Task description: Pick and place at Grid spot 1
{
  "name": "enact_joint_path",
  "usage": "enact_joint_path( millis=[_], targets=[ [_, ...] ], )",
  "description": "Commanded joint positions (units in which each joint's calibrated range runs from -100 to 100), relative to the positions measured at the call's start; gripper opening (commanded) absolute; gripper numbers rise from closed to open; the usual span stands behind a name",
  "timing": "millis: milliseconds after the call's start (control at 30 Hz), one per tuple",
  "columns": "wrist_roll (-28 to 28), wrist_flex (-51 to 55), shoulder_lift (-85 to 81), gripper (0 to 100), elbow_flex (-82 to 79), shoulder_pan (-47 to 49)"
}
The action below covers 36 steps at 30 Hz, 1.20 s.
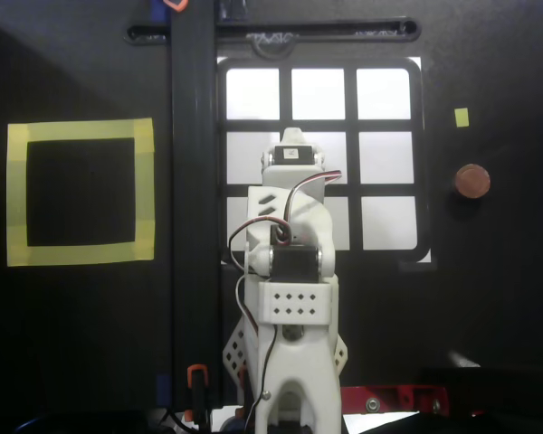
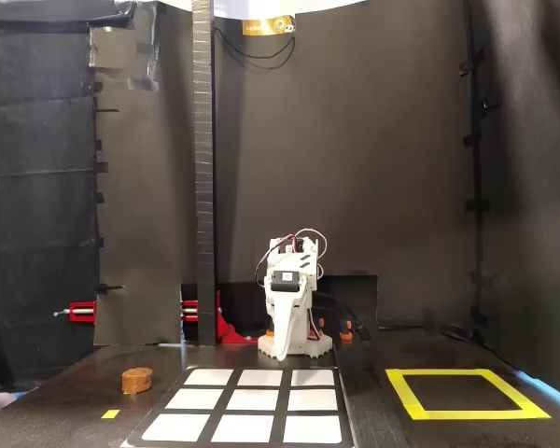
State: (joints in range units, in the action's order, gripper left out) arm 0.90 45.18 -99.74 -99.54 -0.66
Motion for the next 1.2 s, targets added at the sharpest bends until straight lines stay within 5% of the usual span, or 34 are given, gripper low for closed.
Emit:
enact_joint_path(
  millis=[0,233,567,967,1067,1167],
  targets=[
    [-0.05,-0.31,2.40,0,2.39,-0.22],
    [0.49,6.59,46.52,0,46.29,-4.50],
    [-0.10,38.47,86.01,0,98.44,-7.85],
    [-1.22,49.09,96.05,0,111.46,-8.02],
    [-7.03,48.51,96.13,0,111.37,-11.12],
    [-19.68,48.01,96.13,0,111.37,-15.56]
  ],
)
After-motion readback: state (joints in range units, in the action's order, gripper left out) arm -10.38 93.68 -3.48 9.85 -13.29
